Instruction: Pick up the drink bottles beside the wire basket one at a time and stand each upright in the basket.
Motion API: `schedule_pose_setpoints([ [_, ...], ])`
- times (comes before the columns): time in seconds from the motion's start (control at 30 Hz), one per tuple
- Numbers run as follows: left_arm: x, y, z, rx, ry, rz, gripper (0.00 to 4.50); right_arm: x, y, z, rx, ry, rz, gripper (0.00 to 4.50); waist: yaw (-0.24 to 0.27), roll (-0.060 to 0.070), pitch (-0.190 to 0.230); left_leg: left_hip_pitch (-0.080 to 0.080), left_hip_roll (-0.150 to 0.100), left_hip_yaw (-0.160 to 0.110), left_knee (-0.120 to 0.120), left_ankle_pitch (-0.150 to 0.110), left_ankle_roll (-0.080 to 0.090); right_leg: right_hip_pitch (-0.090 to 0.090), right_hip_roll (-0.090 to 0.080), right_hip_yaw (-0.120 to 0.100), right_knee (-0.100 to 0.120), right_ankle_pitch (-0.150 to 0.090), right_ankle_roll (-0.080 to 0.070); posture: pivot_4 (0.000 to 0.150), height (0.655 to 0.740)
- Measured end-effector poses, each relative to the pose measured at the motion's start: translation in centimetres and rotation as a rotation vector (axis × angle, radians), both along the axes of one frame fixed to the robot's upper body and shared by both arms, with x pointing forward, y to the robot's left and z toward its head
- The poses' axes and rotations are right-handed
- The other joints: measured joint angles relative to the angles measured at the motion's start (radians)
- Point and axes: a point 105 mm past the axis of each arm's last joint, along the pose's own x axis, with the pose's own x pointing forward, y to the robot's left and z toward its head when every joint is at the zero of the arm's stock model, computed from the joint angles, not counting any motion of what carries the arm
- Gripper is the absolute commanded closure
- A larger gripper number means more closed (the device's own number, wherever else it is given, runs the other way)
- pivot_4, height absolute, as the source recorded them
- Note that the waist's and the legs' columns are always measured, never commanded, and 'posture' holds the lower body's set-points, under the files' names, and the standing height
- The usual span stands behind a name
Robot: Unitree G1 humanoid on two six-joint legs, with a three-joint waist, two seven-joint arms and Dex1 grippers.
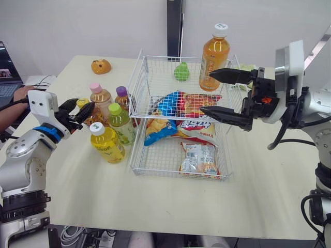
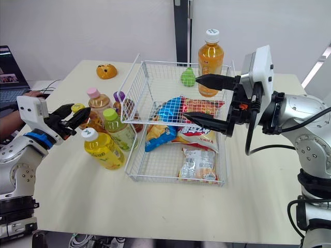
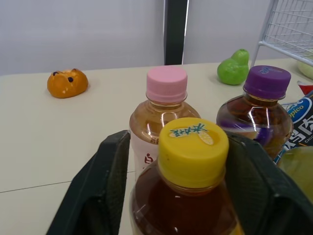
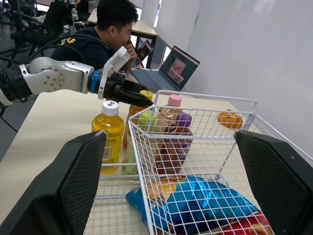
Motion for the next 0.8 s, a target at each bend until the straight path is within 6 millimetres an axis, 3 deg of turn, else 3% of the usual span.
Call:
schedule_pose_setpoints([
  [0.07,0.1,-0.1,0.0,0.001,-0.003,-0.006,3.17,0.0,0.0,0.0,0.0,0.0,-0.004,0.0,0.0,0.0,0.0,0.0,0.0,0.0,0.0,0.0,0.0,0.0,0.0,0.0,0.0,0.0,0.0,0.15,0.74],
  [0.47,-0.1,0.1,0.6,-0.013,0.006,-0.057,3.17,0.1,-0.1,0.1,0.002,-0.004,-0.009,0.0,-0.001,-0.001,0.001,-0.002,0.0,-0.001,0.0,0.0,-0.001,-0.001,0.0,-0.001,0.0,0.0,0.0,0.15,0.74],
  [0.57,-1.3,1.0,2.8,-0.003,0.023,-0.118,3.17,0.3,-0.2,0.1,0.008,-0.004,-0.014,0.0,-0.004,-0.003,0.002,-0.004,0.001,0.0,0.0,0.001,-0.002,-0.004,0.0,-0.002,-0.001,0.0,0.0,0.15,0.74],
  [0.67,-2.8,1.8,7.2,0.05,-0.023,-0.16,3.17,0.5,-0.3,0.2,0.02,-0.003,-0.019,0.0,0.0,-0.002,0.003,-0.004,0.001,0.0,-0.001,0.001,-0.002,-0.004,0.0,-0.002,-0.003,0.0,0.0,0.15,0.74],
  [0.8,-4.1,1.3,11.9,0.086,-0.027,-0.272,3.17,0.6,-0.2,0.3,0.034,-0.009,-0.01,0.0,0.004,-0.003,0.003,-0.005,0.0,-0.001,-0.001,0.001,-0.002,-0.003,0.0,-0.003,-0.005,0.0,0.0,0.15,0.74],
])
